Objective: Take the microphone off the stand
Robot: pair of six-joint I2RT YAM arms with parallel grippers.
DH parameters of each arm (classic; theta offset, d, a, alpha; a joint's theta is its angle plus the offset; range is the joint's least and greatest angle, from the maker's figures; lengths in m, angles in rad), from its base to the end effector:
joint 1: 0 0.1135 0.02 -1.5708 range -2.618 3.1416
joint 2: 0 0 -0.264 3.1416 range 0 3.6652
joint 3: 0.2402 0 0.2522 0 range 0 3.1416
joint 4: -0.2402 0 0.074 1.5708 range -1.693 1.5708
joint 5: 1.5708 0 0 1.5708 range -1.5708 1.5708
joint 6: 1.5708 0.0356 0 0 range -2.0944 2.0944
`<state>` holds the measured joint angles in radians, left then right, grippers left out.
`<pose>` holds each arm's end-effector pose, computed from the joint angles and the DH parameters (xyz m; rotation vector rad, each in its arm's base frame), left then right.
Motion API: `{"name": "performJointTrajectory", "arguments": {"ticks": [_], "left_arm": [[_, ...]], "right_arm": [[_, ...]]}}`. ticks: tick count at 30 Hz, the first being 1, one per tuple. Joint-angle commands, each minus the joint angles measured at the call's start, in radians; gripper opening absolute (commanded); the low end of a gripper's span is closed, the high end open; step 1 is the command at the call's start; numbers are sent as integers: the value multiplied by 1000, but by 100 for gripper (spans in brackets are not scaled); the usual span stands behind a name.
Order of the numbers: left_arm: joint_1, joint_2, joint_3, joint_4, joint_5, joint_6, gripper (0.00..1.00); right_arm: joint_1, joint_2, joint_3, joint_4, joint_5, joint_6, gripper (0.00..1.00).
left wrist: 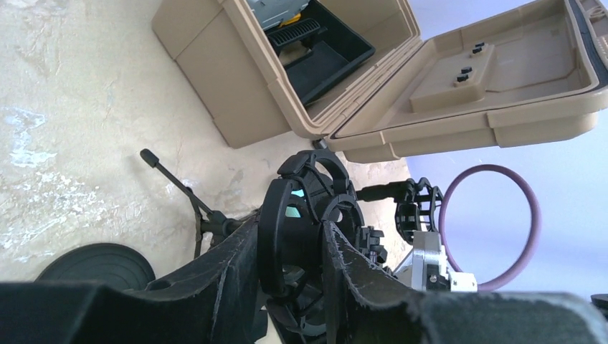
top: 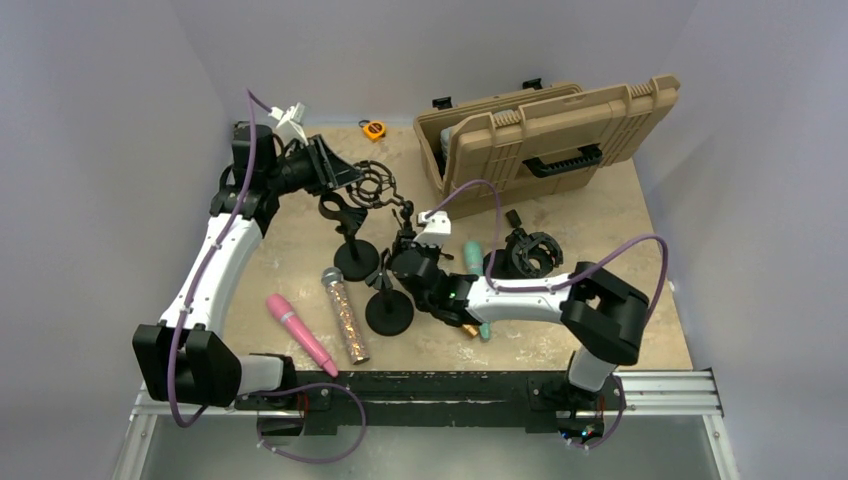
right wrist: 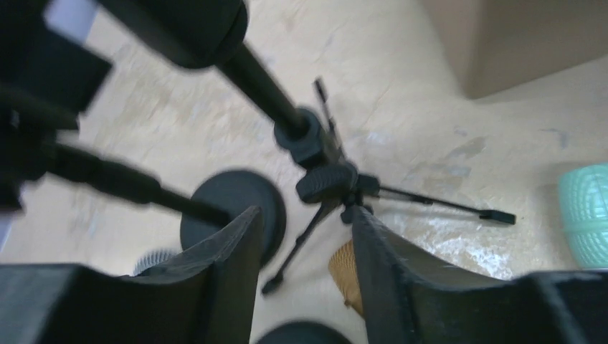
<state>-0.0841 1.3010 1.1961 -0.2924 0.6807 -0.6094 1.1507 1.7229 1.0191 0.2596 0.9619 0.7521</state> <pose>0.2904 -0.0470 0.3626 -0.0642 2.0425 -1.1120 0.1779 0.3266 0.2211 0.2179 1.8217 0.3682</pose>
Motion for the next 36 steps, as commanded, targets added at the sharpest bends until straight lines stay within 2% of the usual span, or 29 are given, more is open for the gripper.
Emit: {"name": "performJointTrajectory", "arguments": {"ticks": [1,3,4,9,12,16,30,36], "left_arm": [[-19,-25,-3,4,34,17,24],[-19,-25,-4,4,33,19,24],[-19,-26,-4,4,33,18,24],[-19,-24,-4,4,33,18,24],[-19,-25,-4,4,34,18,24],[-19,-27,-6,4,34,18,24],[-19,-31,-4,9,43,15,24],[-19,-32,-6,8,39,17,24]], "right_arm": [[-18,-130,-138,279,-326,-107,57],[-46,-185,-199,382,-431,-106,67],[-66,-208,-227,420,-478,-102,69],[-201,-317,-343,545,-664,-56,69],[-247,-327,-349,575,-724,-49,65],[-268,-298,-312,547,-734,-45,53],[-276,-284,-364,519,-741,-40,53],[-276,-232,-337,501,-746,-47,52]]}}
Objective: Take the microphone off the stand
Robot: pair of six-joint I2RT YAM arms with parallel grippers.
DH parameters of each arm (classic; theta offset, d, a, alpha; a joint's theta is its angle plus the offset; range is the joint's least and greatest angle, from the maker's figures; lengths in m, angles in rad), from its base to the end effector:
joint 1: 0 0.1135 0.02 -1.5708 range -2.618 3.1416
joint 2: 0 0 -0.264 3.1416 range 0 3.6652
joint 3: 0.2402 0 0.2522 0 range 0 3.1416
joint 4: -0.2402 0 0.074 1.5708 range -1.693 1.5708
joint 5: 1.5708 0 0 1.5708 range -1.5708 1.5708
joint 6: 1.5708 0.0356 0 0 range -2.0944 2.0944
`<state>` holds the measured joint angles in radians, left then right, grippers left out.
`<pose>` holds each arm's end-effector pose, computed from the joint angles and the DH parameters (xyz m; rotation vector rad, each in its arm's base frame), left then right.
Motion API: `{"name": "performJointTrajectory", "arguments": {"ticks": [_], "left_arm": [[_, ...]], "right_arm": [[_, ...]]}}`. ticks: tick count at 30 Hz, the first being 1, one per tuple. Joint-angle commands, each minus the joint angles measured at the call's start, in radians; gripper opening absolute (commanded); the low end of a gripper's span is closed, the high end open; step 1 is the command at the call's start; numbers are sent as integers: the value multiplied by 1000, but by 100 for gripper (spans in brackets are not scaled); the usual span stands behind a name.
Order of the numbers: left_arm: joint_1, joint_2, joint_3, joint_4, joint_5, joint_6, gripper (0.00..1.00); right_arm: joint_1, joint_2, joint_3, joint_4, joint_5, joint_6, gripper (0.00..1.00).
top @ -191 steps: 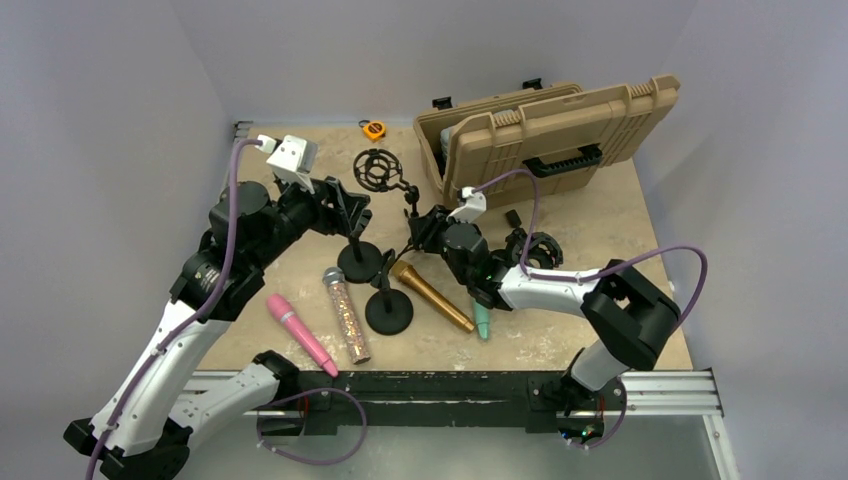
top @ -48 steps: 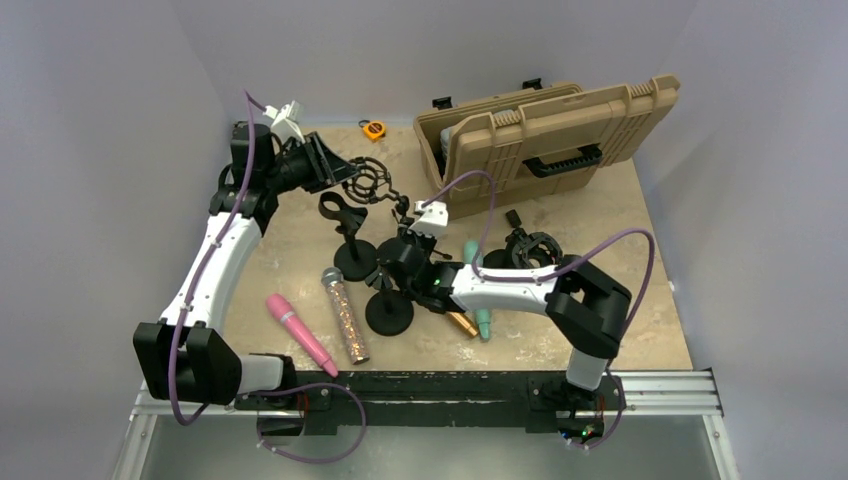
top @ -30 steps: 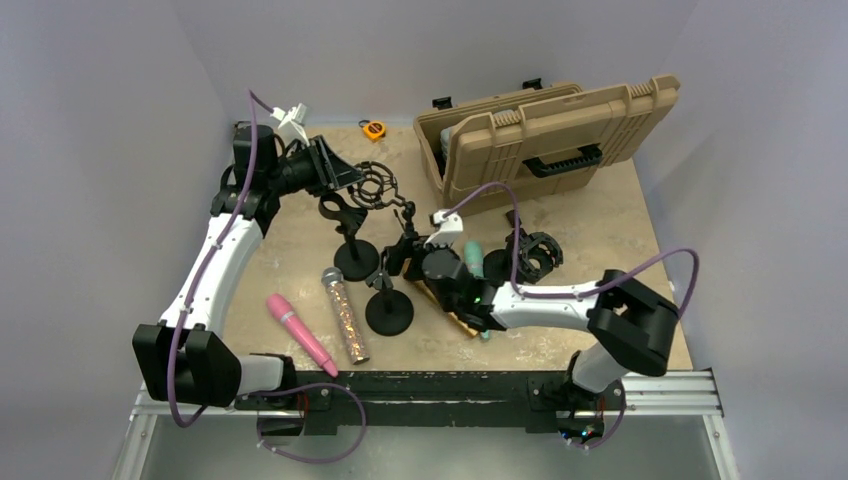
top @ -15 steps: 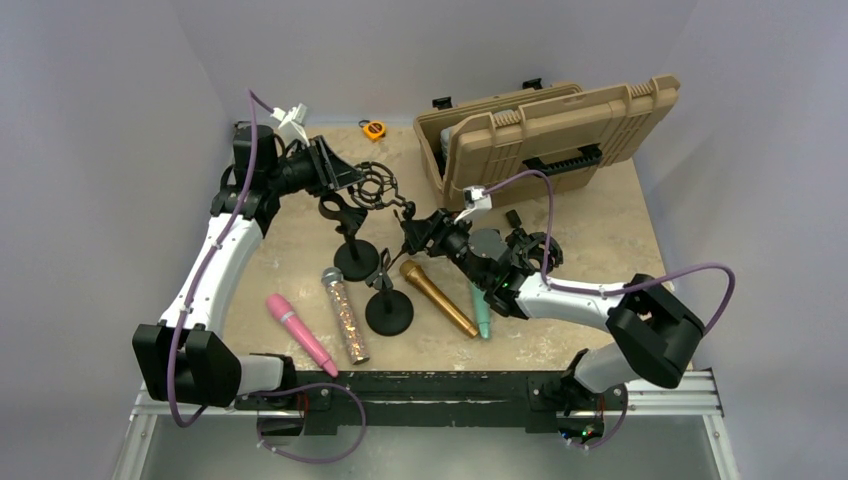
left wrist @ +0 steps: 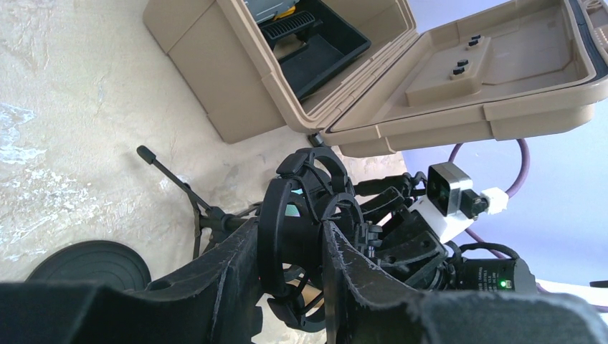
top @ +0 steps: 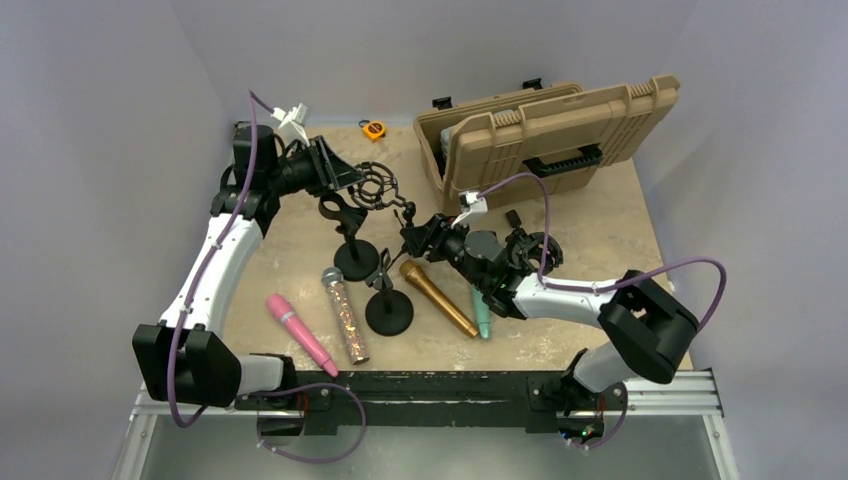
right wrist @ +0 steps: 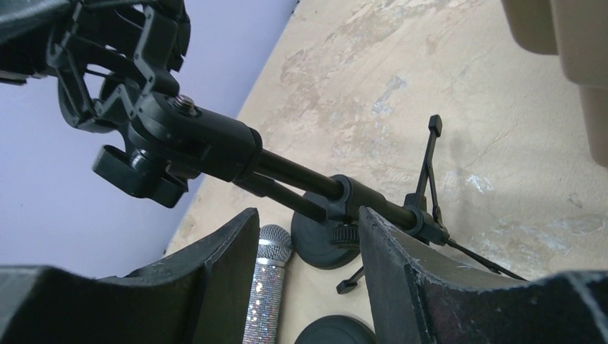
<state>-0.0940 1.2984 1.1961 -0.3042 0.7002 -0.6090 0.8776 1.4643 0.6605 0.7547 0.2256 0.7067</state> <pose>0.2883 -0.0502 0.3624 -0.0444 2.0541 -1.1376 0.2066 0.2362 0.2359 0.0379 1.7207 1.0236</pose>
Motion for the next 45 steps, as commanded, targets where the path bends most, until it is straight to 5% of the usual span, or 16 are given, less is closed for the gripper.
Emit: {"name": "performJointTrajectory", "arguments": {"ticks": [1,9,15,20,29,40,42,45], "left_arm": [[-9,-30,-6,19,19,16,24],[-9,-28,-6,20,19,16,24],[-9,-25,-7,20,19,16,24],[-9,-24,-6,21,21,15,23],[-6,-22,-2,20,24,14,23],[-4,-23,-3,20,25,15,23],[-4,-21,-3,20,25,14,23],[-4,-20,-3,20,25,15,23]], "right_arm": [[-3,27,19,6,-9,-2,52],[-3,28,-1,19,-1,-6,49],[-1,61,34,-10,48,-38,28],[49,87,110,-179,255,-35,0],[266,401,476,-775,767,182,0],[282,363,456,-658,787,0,0],[271,305,419,-556,696,-38,12],[234,170,284,-332,505,-65,43]]}}
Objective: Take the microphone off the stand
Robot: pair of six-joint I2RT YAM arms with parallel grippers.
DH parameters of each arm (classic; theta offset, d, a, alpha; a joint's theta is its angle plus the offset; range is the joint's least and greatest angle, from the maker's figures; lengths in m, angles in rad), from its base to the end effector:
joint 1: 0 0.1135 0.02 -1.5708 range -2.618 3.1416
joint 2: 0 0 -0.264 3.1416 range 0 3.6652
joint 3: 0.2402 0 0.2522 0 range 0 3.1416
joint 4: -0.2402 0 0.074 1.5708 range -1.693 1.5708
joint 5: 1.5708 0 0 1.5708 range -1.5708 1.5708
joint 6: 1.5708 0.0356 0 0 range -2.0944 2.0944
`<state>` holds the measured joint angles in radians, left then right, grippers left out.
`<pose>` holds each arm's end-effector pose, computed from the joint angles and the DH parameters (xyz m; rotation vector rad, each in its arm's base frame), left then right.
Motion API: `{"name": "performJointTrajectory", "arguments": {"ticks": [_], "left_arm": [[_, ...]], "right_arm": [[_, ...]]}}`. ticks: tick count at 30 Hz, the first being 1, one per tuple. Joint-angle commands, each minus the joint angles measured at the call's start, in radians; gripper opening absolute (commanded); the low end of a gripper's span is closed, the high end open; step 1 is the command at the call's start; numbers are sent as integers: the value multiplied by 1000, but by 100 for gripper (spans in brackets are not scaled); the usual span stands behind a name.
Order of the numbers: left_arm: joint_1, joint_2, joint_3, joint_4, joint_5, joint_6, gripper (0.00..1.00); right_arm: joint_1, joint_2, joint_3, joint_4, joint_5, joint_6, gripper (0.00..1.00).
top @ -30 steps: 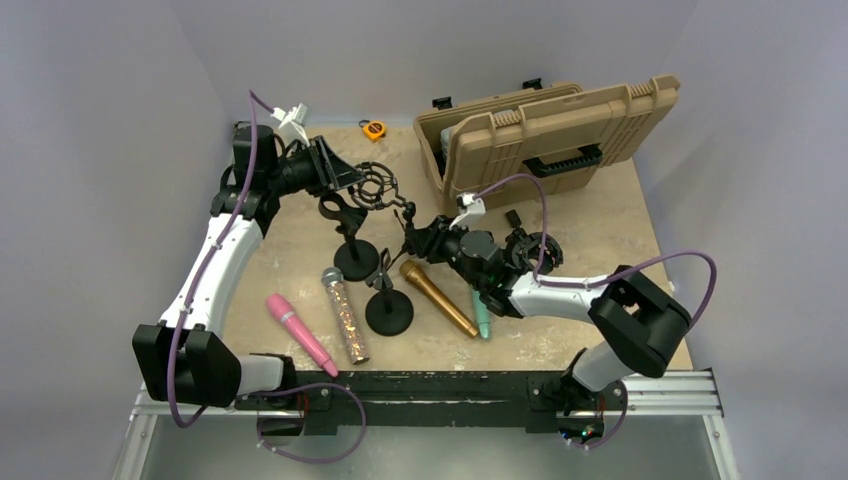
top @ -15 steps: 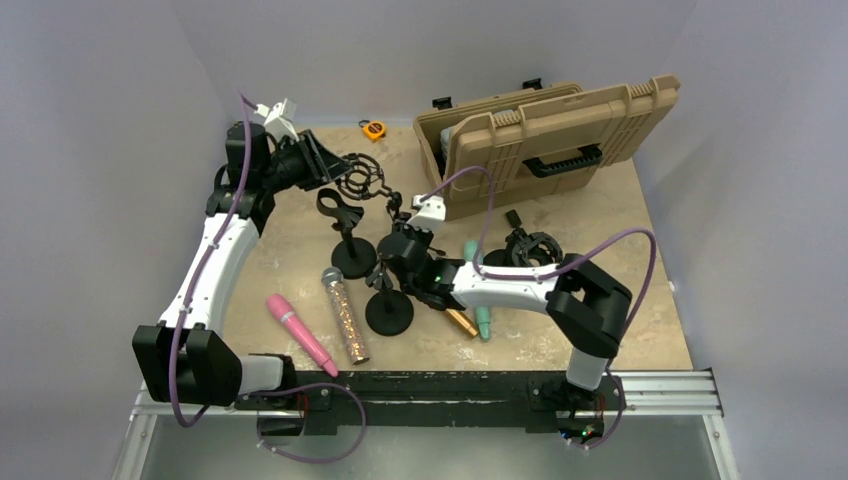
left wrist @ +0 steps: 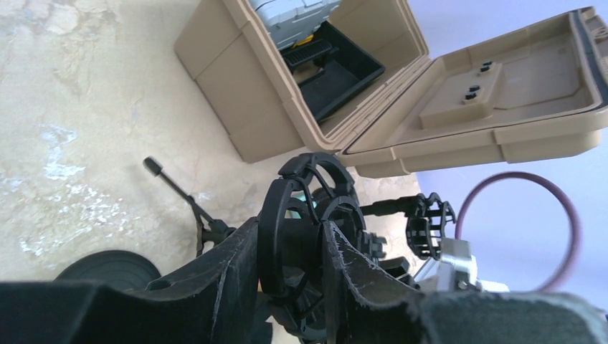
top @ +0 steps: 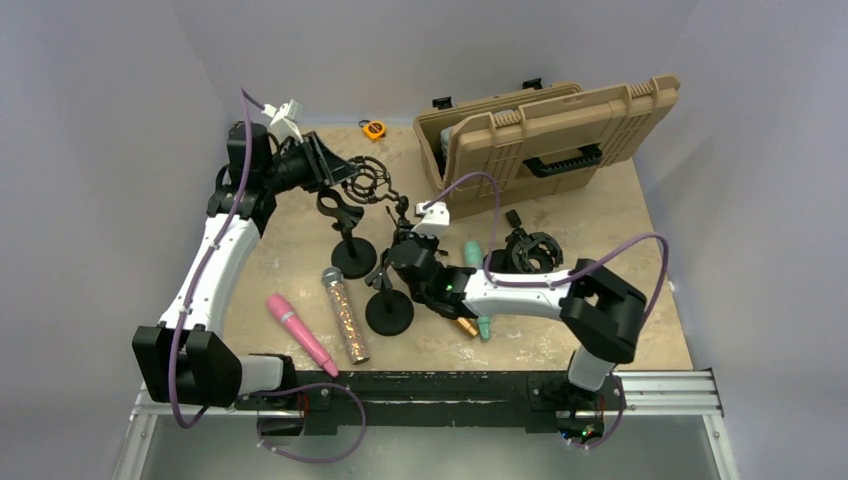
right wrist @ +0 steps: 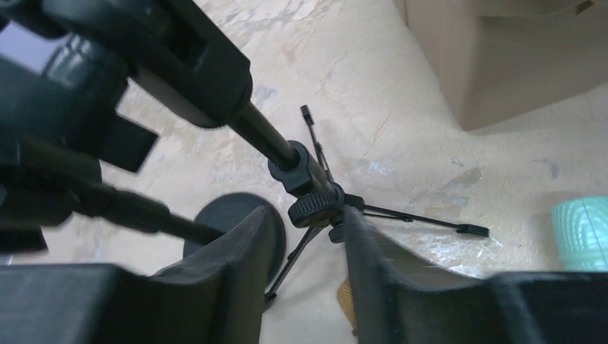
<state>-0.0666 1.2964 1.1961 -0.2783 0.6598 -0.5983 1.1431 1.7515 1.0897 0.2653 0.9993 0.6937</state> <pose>0.2910 -0.0413 0.3650 -0.0759 2.0182 -1.0723 0.1863 0.3366 0.2340 0.2213 1.7797 0.3327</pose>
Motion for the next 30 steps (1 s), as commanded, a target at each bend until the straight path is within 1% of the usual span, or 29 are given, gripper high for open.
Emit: {"name": "performJointTrajectory", "arguments": {"ticks": [1,3,6,8,10,14,15,17,18,20,23,27,30], "left_arm": [[-32,-18,-4,-6,66,4,23],[-33,-17,-5,-4,67,3,23],[-33,-17,-6,-1,71,0,23],[-33,-15,-7,2,73,-4,23],[-34,-13,-8,5,73,-6,23],[-33,-15,-10,6,75,-6,23],[-33,-16,-12,7,75,-7,23],[-34,-17,-12,8,75,-7,23],[-33,-17,-12,8,76,-7,23],[-33,-18,-12,8,77,-8,23],[-35,-18,-12,9,79,-10,23],[-34,-21,-12,13,81,-12,23],[-34,-20,-12,13,81,-11,23]], "right_arm": [[-51,-161,-193,216,-341,-50,49],[-114,-252,-284,325,-483,-38,54],[-203,-354,-397,454,-663,-30,57],[-230,-388,-418,486,-732,-29,59],[-248,-392,-416,495,-769,-19,61],[-284,-369,-415,548,-856,0,61],[-286,-361,-414,562,-869,7,60],[-286,-347,-413,575,-874,25,54],[-287,-344,-416,582,-875,30,54],[-287,-337,-422,586,-870,33,54],[-287,-317,-420,536,-847,31,55],[-287,-302,-444,547,-848,30,56],[-287,-277,-430,521,-818,20,57]]}}
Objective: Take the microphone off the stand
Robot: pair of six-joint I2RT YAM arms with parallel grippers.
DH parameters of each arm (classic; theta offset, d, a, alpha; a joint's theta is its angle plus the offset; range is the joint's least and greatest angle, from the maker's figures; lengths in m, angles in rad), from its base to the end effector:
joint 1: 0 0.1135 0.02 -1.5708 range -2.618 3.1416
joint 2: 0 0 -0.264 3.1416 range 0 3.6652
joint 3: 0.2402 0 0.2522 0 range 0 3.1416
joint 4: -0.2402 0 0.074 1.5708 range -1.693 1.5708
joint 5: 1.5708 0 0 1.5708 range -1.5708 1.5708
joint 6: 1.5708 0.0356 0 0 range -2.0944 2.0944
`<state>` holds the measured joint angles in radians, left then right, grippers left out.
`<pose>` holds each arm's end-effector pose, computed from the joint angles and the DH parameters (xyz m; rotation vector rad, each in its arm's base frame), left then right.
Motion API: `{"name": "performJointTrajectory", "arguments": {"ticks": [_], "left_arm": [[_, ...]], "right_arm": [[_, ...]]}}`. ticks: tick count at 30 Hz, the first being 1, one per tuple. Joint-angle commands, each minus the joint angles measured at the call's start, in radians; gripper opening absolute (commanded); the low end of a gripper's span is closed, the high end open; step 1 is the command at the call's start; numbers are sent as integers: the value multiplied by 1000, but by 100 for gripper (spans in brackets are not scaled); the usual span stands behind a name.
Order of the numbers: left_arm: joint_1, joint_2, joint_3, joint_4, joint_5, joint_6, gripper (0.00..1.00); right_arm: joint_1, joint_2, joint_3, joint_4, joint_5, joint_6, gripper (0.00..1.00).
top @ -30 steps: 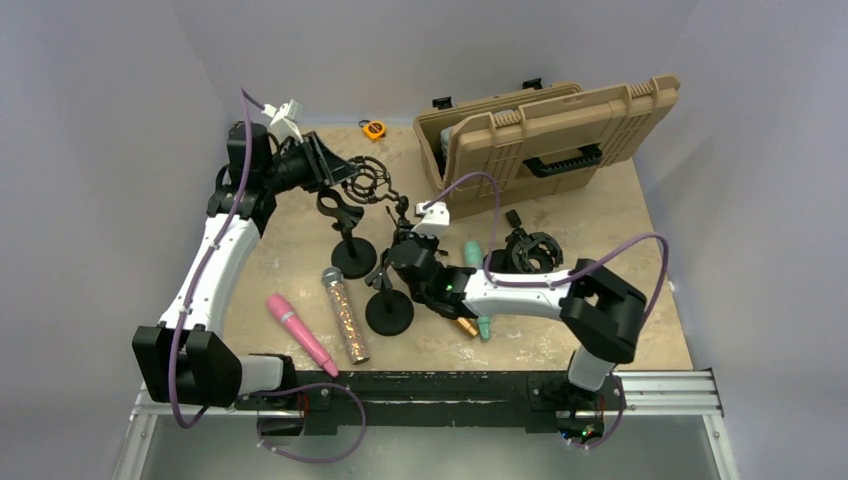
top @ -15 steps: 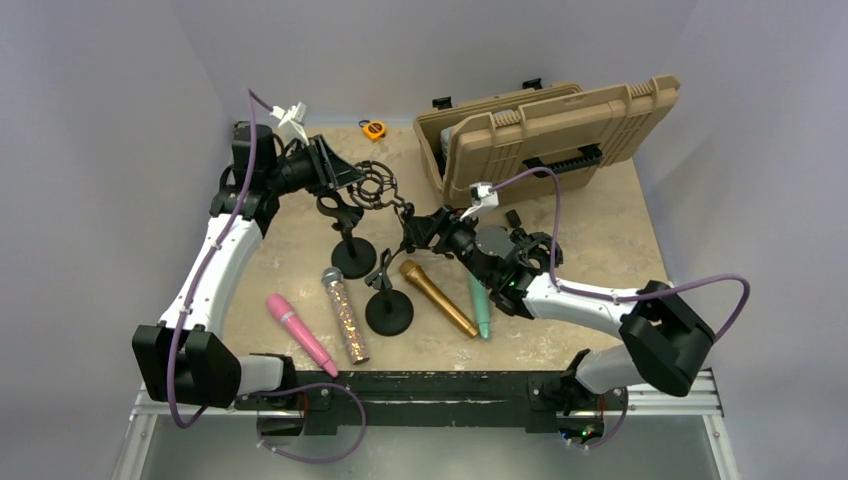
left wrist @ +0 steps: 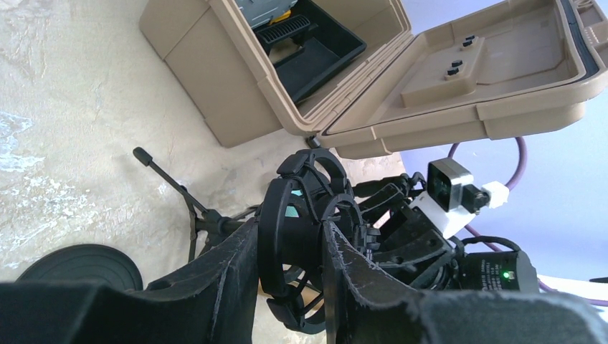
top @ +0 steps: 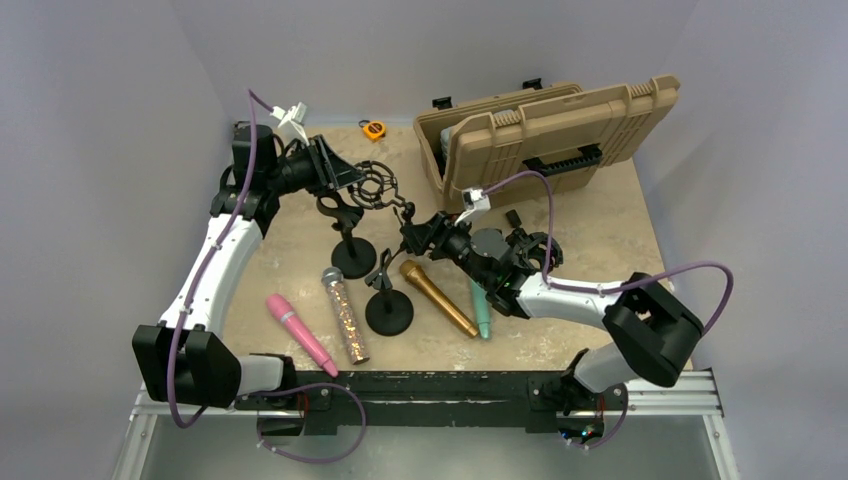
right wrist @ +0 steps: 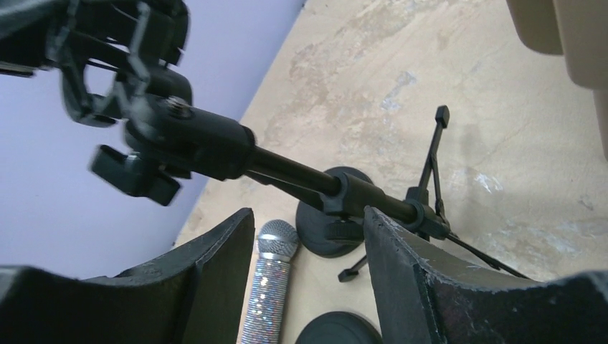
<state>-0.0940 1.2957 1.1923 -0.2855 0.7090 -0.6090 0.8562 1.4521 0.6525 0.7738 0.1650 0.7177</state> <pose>0.2881 -0.0504 0.3637 -0.0287 2.0380 -1.1444 0.2086 0.2315 0.2390 0.0191 1.7072 1.0752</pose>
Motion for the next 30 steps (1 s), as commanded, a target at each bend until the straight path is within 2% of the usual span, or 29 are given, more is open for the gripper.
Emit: {"name": "performJointTrajectory", "arguments": {"ticks": [1,8,11,13,14,15,18,21,24,27,30], "left_arm": [[-7,-20,-8,19,32,-1,23],[-6,-19,-9,20,27,1,23],[-6,-18,-10,20,27,2,23],[-7,-19,-9,20,27,1,22],[-7,-18,-9,20,27,1,22],[-6,-18,-10,20,27,1,23],[-6,-18,-8,20,27,1,23],[-6,-18,-7,20,27,1,23],[-7,-16,-8,19,29,0,23],[-6,-15,-8,19,28,2,23],[-6,-17,-7,14,22,6,23]], "right_arm": [[0,30,10,15,14,-7,57],[1,68,43,29,8,-24,50],[2,72,47,31,8,-38,35],[16,81,70,-11,50,-48,18],[27,91,86,-42,84,-48,6],[44,102,108,-86,135,-47,0],[130,174,231,-314,398,-12,0],[230,340,436,-702,720,136,0],[274,515,576,-1002,879,296,0],[306,540,607,-1020,928,277,0],[311,453,543,-819,882,98,0]]}}
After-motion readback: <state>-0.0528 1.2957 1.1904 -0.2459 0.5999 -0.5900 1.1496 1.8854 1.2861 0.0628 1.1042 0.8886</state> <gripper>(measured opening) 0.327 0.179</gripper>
